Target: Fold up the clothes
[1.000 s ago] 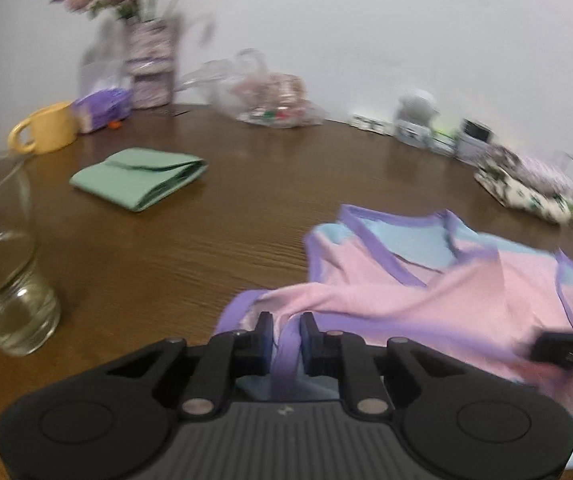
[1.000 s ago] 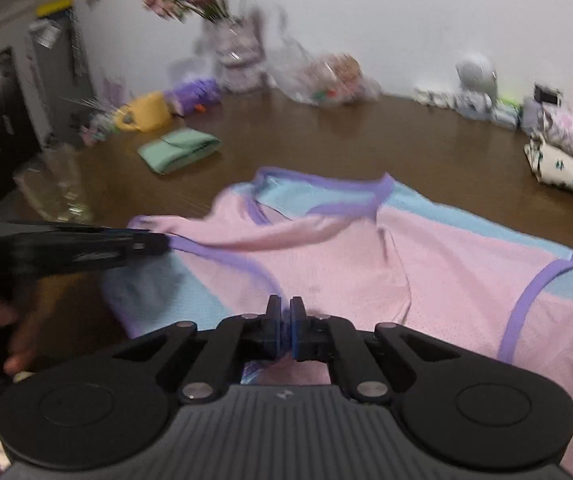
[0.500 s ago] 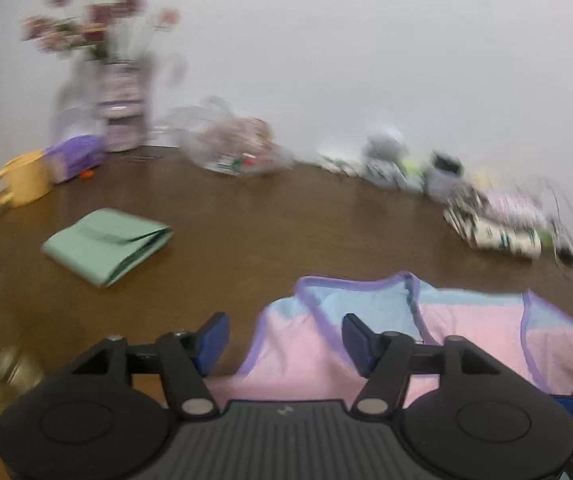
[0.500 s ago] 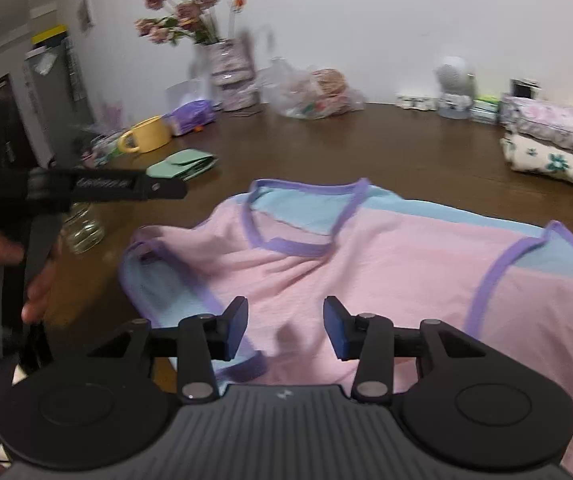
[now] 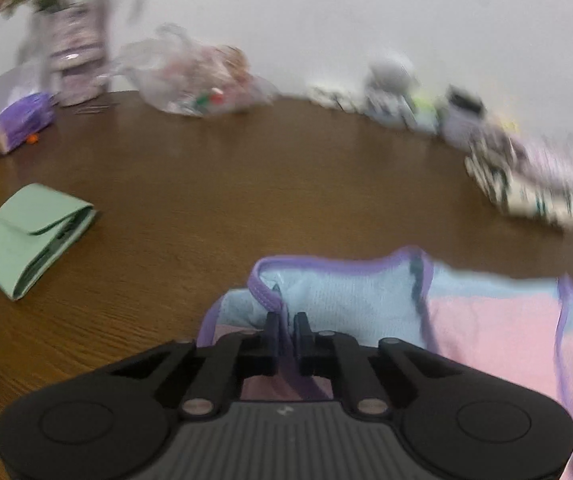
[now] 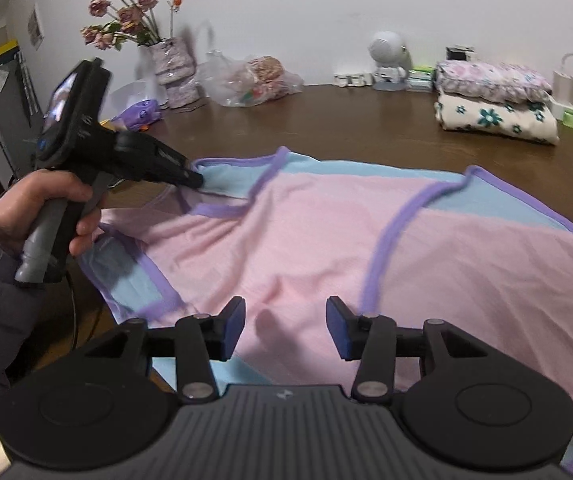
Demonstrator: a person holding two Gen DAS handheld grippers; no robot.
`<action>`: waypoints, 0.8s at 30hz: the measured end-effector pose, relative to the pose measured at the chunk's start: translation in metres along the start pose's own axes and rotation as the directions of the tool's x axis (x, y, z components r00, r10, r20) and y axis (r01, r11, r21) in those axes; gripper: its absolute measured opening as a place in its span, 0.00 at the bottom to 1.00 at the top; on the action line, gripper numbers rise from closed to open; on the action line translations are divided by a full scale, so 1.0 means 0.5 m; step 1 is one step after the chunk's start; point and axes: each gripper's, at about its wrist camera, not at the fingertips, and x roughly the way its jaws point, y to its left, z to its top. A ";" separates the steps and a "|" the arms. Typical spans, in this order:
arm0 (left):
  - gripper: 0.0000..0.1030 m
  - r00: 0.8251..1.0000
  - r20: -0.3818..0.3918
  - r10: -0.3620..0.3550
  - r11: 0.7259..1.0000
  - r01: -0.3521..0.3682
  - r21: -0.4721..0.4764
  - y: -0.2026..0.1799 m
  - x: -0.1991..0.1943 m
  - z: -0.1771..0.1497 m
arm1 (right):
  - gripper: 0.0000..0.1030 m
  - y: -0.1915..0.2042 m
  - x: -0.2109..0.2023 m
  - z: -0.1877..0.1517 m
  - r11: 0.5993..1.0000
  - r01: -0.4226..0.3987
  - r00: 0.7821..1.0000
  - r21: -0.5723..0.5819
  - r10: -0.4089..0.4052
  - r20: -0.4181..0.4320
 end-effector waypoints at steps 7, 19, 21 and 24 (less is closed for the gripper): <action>0.24 0.998 0.016 0.054 0.994 -0.053 -0.096 0.020 0.015 0.001 | 0.47 -0.018 0.002 -0.011 1.000 0.003 1.000 0.013 -0.003 -0.006; 0.49 0.996 0.036 -0.080 0.991 0.075 0.110 -0.043 -0.067 -0.038 | 0.49 -0.086 -0.013 0.004 0.990 0.101 0.994 0.101 -0.104 0.023; 0.50 0.980 -0.009 -0.198 0.967 0.197 0.165 -0.056 -0.103 -0.067 | 0.49 -0.066 -0.025 -0.006 0.995 0.082 0.996 0.060 -0.084 0.020; 0.58 0.951 -0.049 -0.305 0.920 0.308 0.242 -0.072 -0.157 -0.122 | 0.52 -0.044 -0.052 -0.026 0.998 0.057 0.998 -0.023 -0.057 0.015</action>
